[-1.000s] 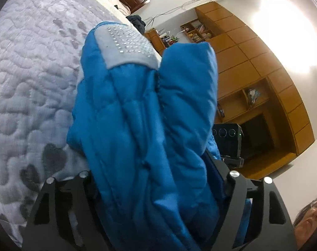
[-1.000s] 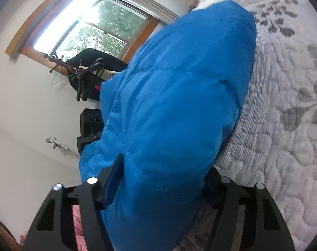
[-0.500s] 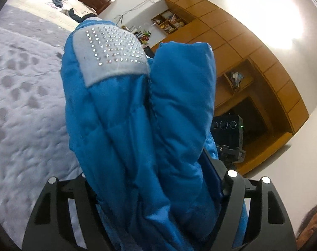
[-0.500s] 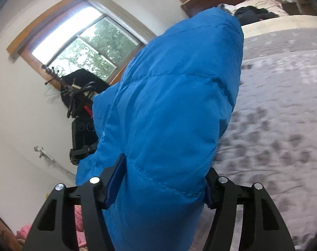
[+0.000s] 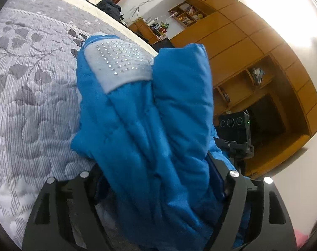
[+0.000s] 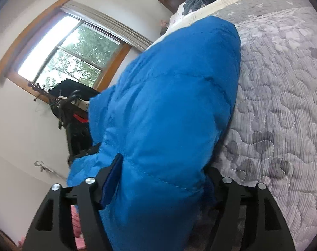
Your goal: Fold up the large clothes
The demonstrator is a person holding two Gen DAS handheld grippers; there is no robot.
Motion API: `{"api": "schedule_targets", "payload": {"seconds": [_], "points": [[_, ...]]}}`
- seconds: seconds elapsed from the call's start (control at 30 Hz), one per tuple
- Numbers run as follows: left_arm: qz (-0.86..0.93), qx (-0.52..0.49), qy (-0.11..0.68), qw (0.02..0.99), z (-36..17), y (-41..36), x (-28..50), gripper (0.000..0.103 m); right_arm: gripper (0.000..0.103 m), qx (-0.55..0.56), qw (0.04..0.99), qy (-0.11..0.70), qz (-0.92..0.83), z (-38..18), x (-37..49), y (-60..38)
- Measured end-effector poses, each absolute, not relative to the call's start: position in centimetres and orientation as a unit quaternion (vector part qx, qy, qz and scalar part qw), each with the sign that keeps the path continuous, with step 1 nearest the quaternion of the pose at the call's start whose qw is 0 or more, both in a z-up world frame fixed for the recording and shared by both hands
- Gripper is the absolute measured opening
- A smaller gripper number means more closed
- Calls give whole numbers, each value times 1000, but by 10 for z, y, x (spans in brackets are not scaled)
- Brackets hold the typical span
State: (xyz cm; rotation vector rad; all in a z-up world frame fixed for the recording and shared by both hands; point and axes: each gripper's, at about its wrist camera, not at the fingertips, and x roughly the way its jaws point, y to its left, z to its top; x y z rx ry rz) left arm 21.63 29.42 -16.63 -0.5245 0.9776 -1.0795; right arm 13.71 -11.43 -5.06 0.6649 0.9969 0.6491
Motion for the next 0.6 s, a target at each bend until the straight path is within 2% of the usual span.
{"api": "schedule_targets", "payload": {"seconds": [0.3, 0.6], "points": [[-477, -221, 442, 727, -165, 291, 216, 84, 75, 347, 768, 455, 287, -73, 127, -125], [-413, -166, 408, 797, -109, 315, 175, 82, 89, 261, 828, 447, 215, -26, 95, -116]]}}
